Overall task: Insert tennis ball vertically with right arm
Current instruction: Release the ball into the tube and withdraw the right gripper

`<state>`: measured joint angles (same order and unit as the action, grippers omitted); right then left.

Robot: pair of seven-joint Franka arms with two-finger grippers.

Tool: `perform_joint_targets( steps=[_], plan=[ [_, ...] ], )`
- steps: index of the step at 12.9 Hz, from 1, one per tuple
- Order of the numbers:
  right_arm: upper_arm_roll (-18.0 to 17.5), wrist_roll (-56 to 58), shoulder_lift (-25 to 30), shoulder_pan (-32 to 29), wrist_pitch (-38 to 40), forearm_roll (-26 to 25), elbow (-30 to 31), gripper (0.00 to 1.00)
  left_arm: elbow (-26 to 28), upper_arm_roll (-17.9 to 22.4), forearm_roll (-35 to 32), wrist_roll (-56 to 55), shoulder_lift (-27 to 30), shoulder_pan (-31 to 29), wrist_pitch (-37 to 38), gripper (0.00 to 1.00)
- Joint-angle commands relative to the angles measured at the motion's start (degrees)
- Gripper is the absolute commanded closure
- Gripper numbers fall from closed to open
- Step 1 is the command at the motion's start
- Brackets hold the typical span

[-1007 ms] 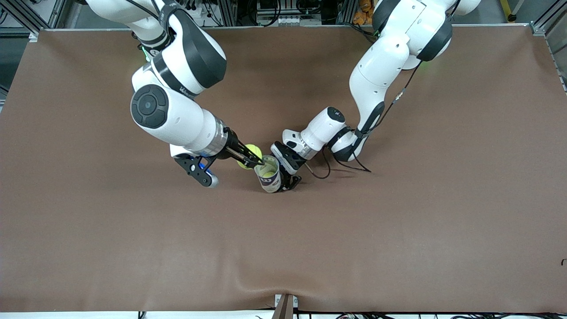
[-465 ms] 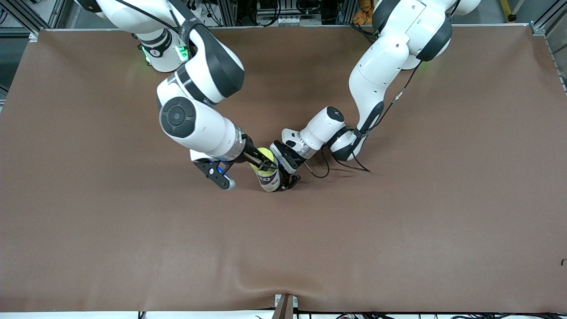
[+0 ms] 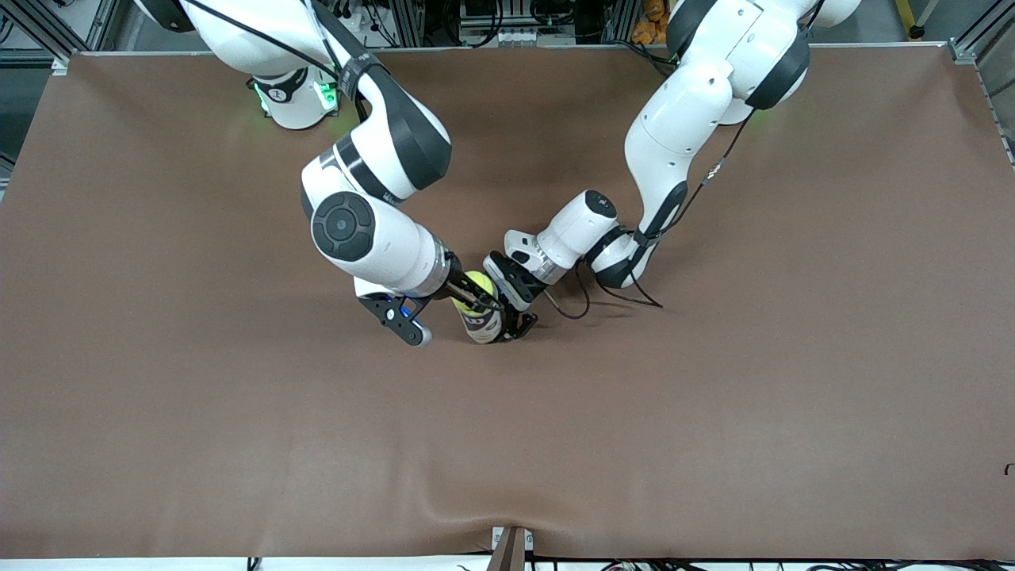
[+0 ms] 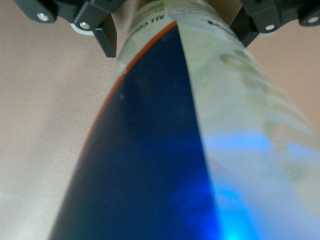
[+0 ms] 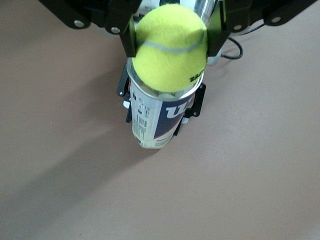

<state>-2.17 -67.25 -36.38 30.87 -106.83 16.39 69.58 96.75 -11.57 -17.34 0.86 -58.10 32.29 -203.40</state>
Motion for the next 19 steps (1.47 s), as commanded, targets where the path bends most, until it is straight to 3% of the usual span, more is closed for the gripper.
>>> perform_joint_targets(
  steps=[1, 2, 3, 8, 13, 19],
  plan=[
    [0.59, -1.22, -1.15, 0.69, -1.26, -1.18, -0.85, 0.72, 1.59, -0.39, -1.03, -0.16, 1.50, -1.00, -0.41, 0.04],
    [0.59, -1.22, -1.24, 0.60, -1.53, -1.10, -0.77, 0.12, 1.51, -0.39, -1.03, -0.16, 1.58, -1.01, -0.41, 0.04],
    [0.59, -0.87, -0.98, 0.34, -1.36, -1.18, -0.85, 0.00, 1.42, -0.39, -1.03, -0.16, 1.76, -1.01, -0.41, 0.04],
    [0.68, -0.87, -0.36, 0.34, 0.74, -1.18, -1.38, 0.00, 1.77, -0.39, -1.03, -0.16, 2.20, -1.01, -0.41, 0.03],
    [0.94, 1.58, 3.24, -4.75, 5.40, -1.01, -1.73, 0.00, 1.77, -0.48, -1.11, -0.16, 2.55, -1.01, -0.41, 0.03],
    [0.94, 30.02, 7.11, -18.80, 14.63, -3.82, -1.82, 0.00, 3.26, -0.91, -1.64, -0.25, 3.43, -2.14, -0.41, 0.03]
  ],
)
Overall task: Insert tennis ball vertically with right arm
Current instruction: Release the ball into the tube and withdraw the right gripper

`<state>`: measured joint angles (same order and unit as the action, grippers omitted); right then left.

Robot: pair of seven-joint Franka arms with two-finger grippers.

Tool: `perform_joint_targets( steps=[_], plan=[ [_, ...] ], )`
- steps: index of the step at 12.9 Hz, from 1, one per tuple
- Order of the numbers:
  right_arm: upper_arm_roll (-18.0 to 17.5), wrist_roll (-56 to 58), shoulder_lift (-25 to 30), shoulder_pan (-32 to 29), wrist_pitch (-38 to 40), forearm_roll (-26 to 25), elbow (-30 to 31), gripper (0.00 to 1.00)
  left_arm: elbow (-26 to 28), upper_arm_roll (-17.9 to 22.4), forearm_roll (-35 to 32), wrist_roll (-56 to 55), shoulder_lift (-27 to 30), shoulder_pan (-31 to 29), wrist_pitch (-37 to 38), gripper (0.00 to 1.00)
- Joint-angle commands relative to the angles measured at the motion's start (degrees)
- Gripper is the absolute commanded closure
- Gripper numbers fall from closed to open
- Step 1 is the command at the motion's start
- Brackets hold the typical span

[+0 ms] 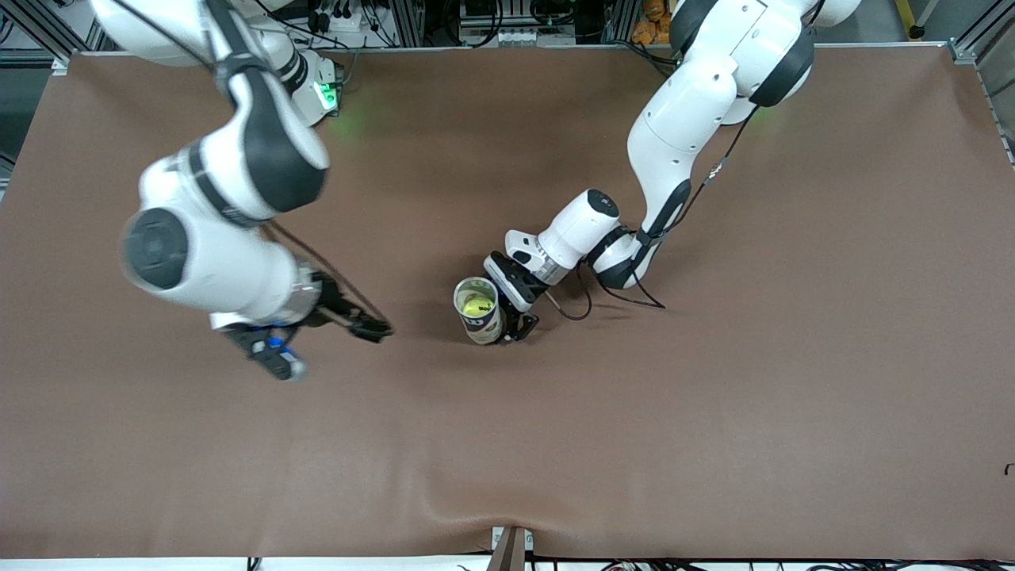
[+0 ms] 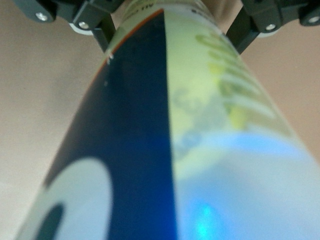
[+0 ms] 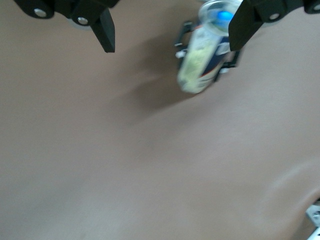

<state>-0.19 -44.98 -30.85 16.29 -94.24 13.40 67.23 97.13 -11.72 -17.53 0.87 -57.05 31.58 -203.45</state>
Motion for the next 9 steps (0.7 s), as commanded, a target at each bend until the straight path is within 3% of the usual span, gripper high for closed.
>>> perform_joint_targets(
  steps=[1, 3, 5, 9],
  plan=[
    [-1.13, 12.15, 1.93, -7.21, 3.52, -0.83, 0.62, 0.00, 3.24, -2.16, -1.72, -0.25, 2.39, -2.30, -0.28, 0.03],
    [-1.13, 23.92, 3.25, -12.58, 6.42, -2.22, 0.19, 0.00, 4.64, -5.32, -4.52, -0.16, 2.39, -6.07, -0.28, 0.02],
    [-1.13, 32.11, 5.09, -15.14, 10.19, -8.80, -2.26, 0.00, 5.87, -7.61, -7.51, -0.16, 2.30, -9.24, -0.28, 0.00],
    [-1.30, 40.04, 12.10, -18.75, 21.34, -11.36, -5.09, 0.00, 8.24, -8.15, -8.05, -0.51, 3.17, -10.48, -0.19, 0.00]
  ],
)
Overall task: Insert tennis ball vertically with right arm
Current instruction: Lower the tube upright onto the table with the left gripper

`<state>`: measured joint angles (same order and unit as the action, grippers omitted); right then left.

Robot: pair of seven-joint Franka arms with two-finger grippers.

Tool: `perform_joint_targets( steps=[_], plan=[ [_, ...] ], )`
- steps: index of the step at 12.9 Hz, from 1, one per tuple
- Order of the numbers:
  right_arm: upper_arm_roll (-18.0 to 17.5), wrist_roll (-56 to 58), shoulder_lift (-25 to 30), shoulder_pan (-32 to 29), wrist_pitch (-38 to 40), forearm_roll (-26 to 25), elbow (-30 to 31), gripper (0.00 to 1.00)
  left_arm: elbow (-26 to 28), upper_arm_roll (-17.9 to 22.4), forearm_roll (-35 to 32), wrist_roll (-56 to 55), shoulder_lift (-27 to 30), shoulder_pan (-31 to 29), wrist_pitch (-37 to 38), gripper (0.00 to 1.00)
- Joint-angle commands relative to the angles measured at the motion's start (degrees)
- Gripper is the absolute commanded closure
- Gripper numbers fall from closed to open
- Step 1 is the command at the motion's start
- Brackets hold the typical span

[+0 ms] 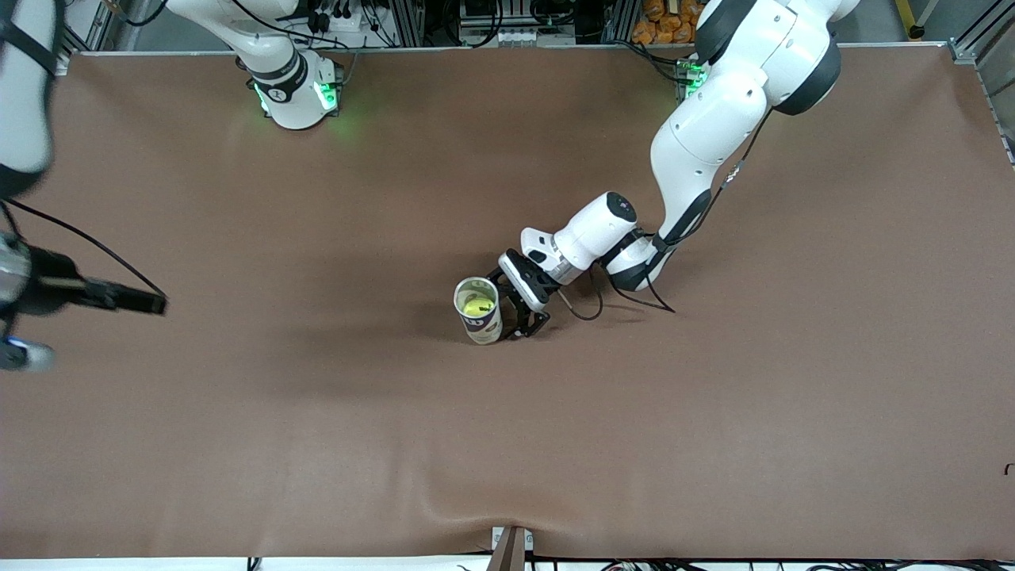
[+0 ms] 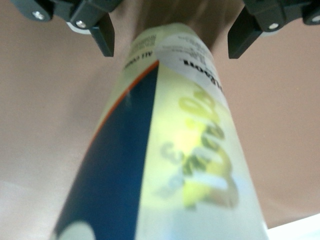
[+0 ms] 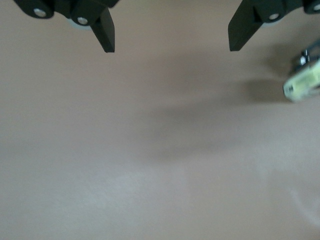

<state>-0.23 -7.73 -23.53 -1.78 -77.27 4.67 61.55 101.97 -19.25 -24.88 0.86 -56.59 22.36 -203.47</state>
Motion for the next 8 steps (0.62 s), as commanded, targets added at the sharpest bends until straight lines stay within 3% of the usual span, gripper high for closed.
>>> perform_joint_targets(
  steps=[1, 3, 6, 8],
  plan=[
    [-1.61, 3.50, 7.68, -0.33, 6.58, -5.44, 1.02, 0.00, 5.06, -1.22, -0.70, -0.77, 3.93, -1.70, -0.17, 0.00],
    [-1.53, 3.42, 12.52, 0.20, 7.22, -5.73, 4.26, 0.00, 8.93, -2.54, -0.70, -2.09, 7.09, -4.33, -0.08, 0.00],
    [-1.18, 3.42, 23.23, -0.76, 4.78, -6.17, 17.15, 0.00, 12.72, -2.55, -0.70, -2.18, 10.26, -7.06, 0.36, 0.00],
    [-1.26, 3.60, 24.32, -0.86, 4.41, -8.09, 19.22, 0.00, 13.43, -2.81, -0.70, -3.58, 12.11, -8.29, 2.19, 0.00]
  ],
)
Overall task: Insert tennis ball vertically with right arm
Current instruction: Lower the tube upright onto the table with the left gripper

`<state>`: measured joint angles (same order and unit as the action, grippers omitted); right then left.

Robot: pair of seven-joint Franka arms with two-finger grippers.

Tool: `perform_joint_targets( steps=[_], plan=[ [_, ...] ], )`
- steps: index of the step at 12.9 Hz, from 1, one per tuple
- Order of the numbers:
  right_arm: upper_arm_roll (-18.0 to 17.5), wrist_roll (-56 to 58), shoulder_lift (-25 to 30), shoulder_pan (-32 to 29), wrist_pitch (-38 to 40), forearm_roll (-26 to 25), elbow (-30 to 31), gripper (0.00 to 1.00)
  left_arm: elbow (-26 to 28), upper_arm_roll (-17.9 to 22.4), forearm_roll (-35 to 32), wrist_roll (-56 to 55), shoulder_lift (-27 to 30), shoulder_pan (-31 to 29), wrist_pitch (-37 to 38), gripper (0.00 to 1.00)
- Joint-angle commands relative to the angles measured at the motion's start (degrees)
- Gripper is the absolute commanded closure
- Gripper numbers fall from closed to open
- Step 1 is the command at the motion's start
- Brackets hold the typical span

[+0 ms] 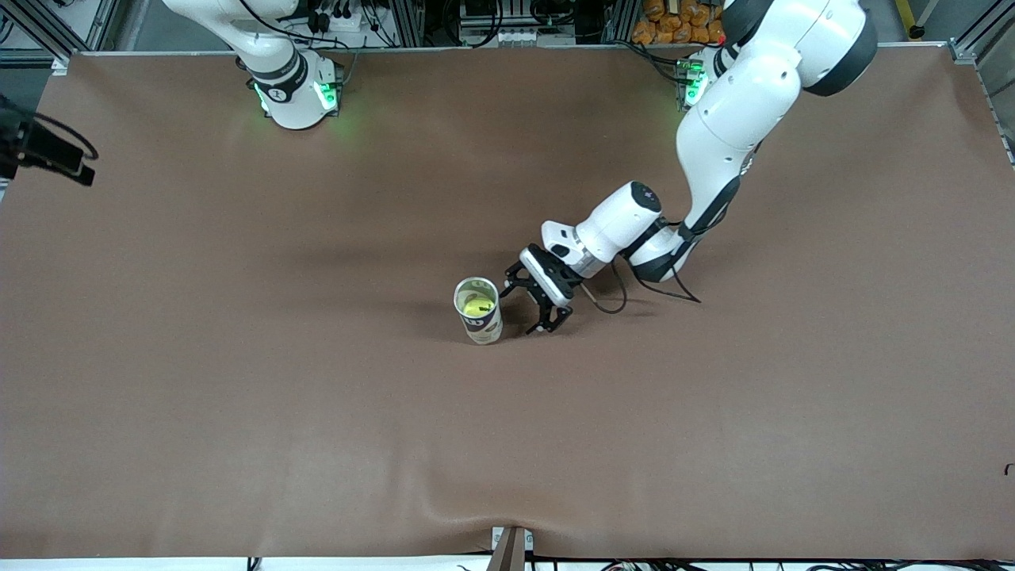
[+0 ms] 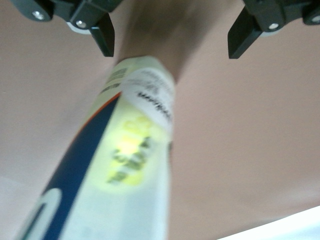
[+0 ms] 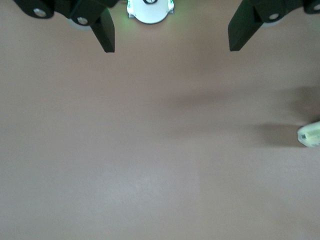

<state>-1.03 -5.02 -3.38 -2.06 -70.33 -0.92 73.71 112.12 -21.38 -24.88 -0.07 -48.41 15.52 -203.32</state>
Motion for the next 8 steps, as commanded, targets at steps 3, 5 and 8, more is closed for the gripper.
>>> perform_joint_targets(
  steps=[3, 5, 8],
  plan=[
    [-0.81, 1.94, 4.43, -0.14, -3.85, -2.95, 7.06, 0.00, 3.11, -0.94, -0.70, -7.74, 9.98, -1.81, 13.08, 0.00],
    [-0.90, 4.65, 4.43, -0.05, -3.41, -2.51, 6.98, 0.00, 2.49, -1.03, -0.53, -10.03, 12.36, -2.08, 19.69, 0.00],
    [-0.81, 5.90, 4.17, -0.14, -4.46, -2.34, 6.62, 0.00, 1.53, -1.38, 1.40, -10.22, 17.28, -3.65, 32.68, 0.00]
  ],
)
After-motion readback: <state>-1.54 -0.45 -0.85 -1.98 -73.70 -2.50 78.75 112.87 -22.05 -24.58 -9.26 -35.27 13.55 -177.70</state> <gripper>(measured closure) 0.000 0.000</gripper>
